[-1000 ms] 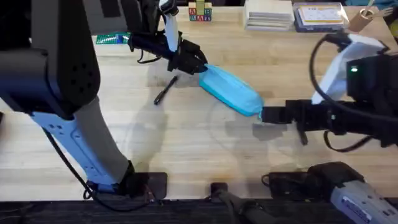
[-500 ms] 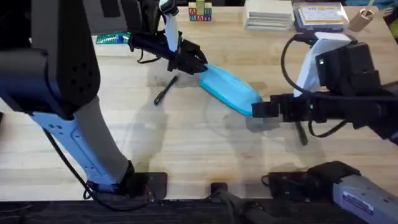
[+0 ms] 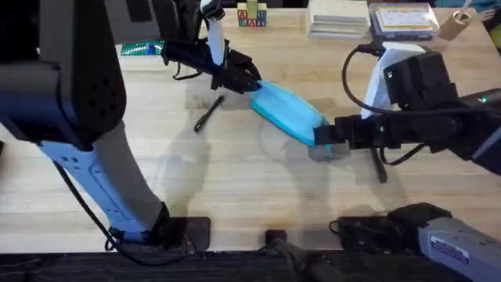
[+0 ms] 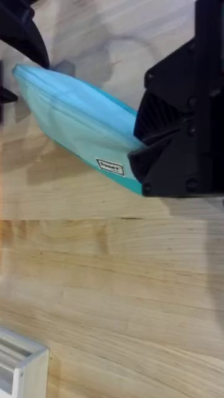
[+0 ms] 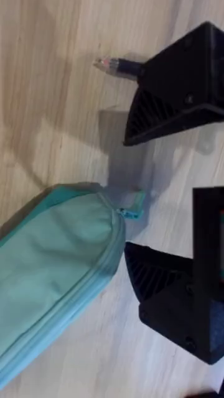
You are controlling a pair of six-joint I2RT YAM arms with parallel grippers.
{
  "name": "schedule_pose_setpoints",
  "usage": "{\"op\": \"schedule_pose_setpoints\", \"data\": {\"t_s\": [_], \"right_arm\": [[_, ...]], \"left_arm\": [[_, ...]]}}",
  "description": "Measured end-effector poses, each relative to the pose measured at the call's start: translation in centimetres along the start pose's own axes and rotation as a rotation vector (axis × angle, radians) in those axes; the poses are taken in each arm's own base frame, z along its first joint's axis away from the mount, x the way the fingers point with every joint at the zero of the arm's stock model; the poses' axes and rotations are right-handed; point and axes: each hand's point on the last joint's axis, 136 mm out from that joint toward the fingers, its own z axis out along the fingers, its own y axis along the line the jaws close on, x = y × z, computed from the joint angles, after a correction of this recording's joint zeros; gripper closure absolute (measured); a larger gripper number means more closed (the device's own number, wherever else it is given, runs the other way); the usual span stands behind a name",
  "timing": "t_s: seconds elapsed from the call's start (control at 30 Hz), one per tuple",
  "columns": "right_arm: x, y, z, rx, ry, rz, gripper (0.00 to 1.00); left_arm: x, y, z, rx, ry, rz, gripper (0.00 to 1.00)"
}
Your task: Unzip the bag, pick up the pens from the table one at a time and place them inside, then zip the bag closed.
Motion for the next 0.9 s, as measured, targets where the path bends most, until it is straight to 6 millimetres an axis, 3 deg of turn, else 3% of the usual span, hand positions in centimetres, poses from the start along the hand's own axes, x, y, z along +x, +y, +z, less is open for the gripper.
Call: {"op": "schedule_pose_setpoints", "data": {"t_s": [0.27, 0.47, 0.83, 0.9], "right_arm": [[-0.05, 0.24, 0.00, -0.013, -0.001, -0.012, 0.100], [-0.05, 0.62, -0.01, -0.035, -0.001, -0.029, 0.264], [-0.04, 0.79, 0.03, -0.046, 0.001, -0.032, 0.281], [-0.01, 0.78, 0.09, -0.046, 0.004, -0.034, 0.371]], "left_arm": [[0.00, 0.00, 0.00, 0.000, 0.000, 0.000, 0.959], [0.00, 0.00, 0.00, 0.000, 0.000, 0.000, 0.959], [-0.01, 0.00, 0.00, 0.000, 0.000, 0.000, 0.959], [0.00, 0.00, 0.00, 0.000, 0.000, 0.000, 0.959]]}}
